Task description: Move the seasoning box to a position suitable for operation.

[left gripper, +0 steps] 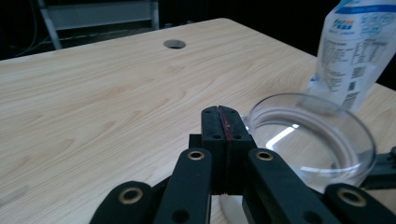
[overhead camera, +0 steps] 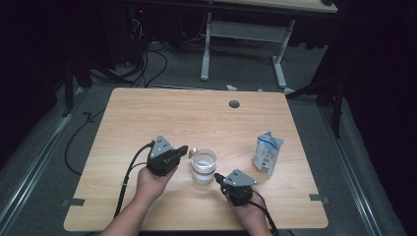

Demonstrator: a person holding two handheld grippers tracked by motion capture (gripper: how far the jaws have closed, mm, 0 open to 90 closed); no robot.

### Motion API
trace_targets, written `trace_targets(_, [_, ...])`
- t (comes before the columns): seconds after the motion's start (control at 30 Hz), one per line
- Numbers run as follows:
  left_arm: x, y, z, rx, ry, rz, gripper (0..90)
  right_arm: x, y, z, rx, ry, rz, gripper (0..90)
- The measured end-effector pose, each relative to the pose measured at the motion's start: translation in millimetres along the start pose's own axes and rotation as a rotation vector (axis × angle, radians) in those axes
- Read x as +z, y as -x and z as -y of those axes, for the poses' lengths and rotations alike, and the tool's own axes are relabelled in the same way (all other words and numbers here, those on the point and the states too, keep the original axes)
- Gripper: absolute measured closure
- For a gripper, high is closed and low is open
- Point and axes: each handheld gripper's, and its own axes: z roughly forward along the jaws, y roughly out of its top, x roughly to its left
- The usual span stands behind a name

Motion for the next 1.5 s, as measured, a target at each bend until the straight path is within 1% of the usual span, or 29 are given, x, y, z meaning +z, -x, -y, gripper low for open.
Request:
trace_targets(0.07, [-4.4,-3.4,3.9,-0.002,-0.008,-0.011,89.9,0.1,0.9,0.6,0.004,0.006,0.003,90.0])
trace_targets(0.13, [-11.5,-8.0,10.0,0.000,-0.016,-0.035,89.9,0.0,1.5,0.6,0.008,0.006,0.005,90.0])
trace_targets(0.23, [-18.2,-15.1,19.5,-0.003,-0.030,-0.056,89.8,0.0,2.8,0.9,0.011,0.003,0.009,90.0])
trace_targets(0.3, [-22.9,-21.0,26.9,-0.018,-0.039,-0.067,89.6,-0.1,3.8,1.2,0.012,0.004,0.012,90.0])
trace_targets(0.4, [-31.0,-28.9,37.6,-0.025,-0.055,-0.085,88.6,-1.2,5.9,1.1,0.019,0.001,0.023,90.0])
trace_targets(0.53, [-43.1,-38.0,51.6,-0.005,-0.080,-0.119,86.2,-2.2,9.9,0.6,0.029,0.004,0.035,90.0])
trace_targets(0.6, [-49.4,-42.3,58.1,-0.007,-0.088,-0.132,84.6,-2.8,12.2,0.4,0.034,0.007,0.037,90.0])
trace_targets(0.7, [-59.2,-47.6,66.7,-0.002,-0.102,-0.155,79.6,-3.7,16.3,-0.2,0.045,0.013,0.042,90.0])
trace_targets(0.77, [-65.9,-50.4,71.8,-0.002,-0.110,-0.178,76.0,-4.8,19.7,-1.0,0.056,0.021,0.045,90.0])
trace_targets(0.8, [-70.3,-52.0,74.4,-0.009,-0.108,-0.190,73.8,-5.4,21.5,-1.6,0.065,0.023,0.048,90.0])
trace_targets(0.83, [-73.6,-53.4,76.4,-0.007,-0.100,-0.199,70.7,-5.8,23.7,-2.3,0.071,0.028,0.054,90.0])
trace_targets(0.93, [-80.7,-56.5,80.9,-0.015,-0.082,-0.224,60.4,-4.5,28.7,-3.6,0.071,0.024,0.070,89.9])
trace_targets(1.0, [-85.7,-59.7,83.2,-0.028,-0.068,-0.241,56.9,-2.4,31.4,-4.5,0.077,0.019,0.082,89.9])
trace_targets(1.07, [-90.6,-63.4,85.4,-0.052,-0.056,-0.245,55.9,-0.3,33.6,-6.2,0.083,0.013,0.085,89.9])
trace_targets(1.1, [-92.1,-65.1,87.1,-0.060,-0.050,-0.247,55.2,0.9,33.7,-7.2,0.076,0.008,0.093,89.9])
trace_targets(1.2, [-92.5,-67.7,89.1,-0.067,-0.052,-0.248,53.6,4.5,33.2,-11.0,0.063,0.001,0.097,90.0])
trace_targets(1.33, [-89.4,-69.0,89.6,-0.082,-0.043,-0.246,52.6,7.0,32.1,-15.4,0.065,-0.002,0.099,90.0])
trace_targets(1.4, [-88.1,-69.2,89.8,-0.100,-0.037,-0.226,52.4,7.1,31.7,-16.4,0.077,-0.002,0.098,90.0])
trace_targets(1.43, [-87.3,-69.3,89.5,-0.100,-0.036,-0.219,52.2,7.6,31.7,-16.5,0.082,-0.002,0.099,90.0])
trace_targets(1.5, [-85.1,-69.0,88.8,-0.079,-0.038,-0.212,52.0,10.1,32.4,-16.6,0.089,-0.002,0.103,89.9])
